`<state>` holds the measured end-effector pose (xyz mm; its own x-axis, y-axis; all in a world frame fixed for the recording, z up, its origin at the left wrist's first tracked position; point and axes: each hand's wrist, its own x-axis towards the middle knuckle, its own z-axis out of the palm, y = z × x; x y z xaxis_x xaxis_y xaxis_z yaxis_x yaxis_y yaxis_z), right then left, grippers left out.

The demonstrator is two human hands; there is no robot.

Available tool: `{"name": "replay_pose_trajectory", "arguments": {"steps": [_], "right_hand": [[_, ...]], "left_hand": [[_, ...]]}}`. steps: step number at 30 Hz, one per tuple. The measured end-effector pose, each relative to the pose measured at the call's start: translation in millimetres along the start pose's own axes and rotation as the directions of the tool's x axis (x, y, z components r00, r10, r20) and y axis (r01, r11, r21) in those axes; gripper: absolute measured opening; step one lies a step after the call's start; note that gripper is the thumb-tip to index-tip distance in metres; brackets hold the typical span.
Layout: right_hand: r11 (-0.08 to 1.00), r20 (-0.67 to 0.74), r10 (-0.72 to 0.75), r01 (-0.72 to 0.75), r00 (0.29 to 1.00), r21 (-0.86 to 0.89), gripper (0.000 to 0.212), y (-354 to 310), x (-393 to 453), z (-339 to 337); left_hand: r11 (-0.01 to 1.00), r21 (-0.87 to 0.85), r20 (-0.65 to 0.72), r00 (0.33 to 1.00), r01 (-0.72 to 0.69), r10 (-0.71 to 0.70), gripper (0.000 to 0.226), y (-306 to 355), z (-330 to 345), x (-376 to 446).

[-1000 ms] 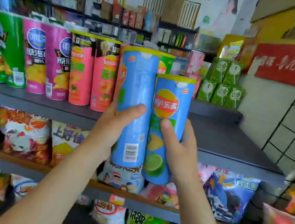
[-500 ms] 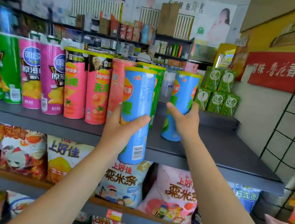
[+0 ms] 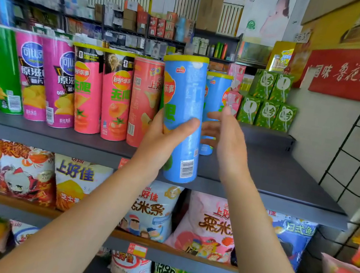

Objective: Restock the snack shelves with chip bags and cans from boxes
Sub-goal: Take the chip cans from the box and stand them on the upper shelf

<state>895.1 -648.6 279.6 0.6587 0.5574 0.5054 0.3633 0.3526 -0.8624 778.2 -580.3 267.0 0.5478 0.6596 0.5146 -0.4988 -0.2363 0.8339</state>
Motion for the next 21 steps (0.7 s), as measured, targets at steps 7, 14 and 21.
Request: {"name": "replay_pose_trajectory", "arguments": {"steps": [7, 14, 21], "right_hand": [[0.997, 0.16, -0.076, 0.078, 0.984, -0.009, 0.011, 2.4, -25.4, -10.8], [0.943, -0.098, -0.088, 0.051, 0.991, -0.33, 0.046, 29.2, -1.6, -9.7], [0.863, 0.014, -0.038, 0.039, 0.999, -0.504, 0.057, 59.6, 5.2, -3.9]], "left_hand": [[0.996, 0.06, -0.002, 0.998, 0.061, -0.061, 0.043, -4.5, 2.6, 14.4], [0.832, 0.554, -0.137, 0.985, -0.011, 0.104, 0.019, -50.8, -35.9, 8.9], [0.692, 0.72, -0.024, 0.994, -0.059, 0.11, 0.027, -64.4, -45.5, 6.3]]}}
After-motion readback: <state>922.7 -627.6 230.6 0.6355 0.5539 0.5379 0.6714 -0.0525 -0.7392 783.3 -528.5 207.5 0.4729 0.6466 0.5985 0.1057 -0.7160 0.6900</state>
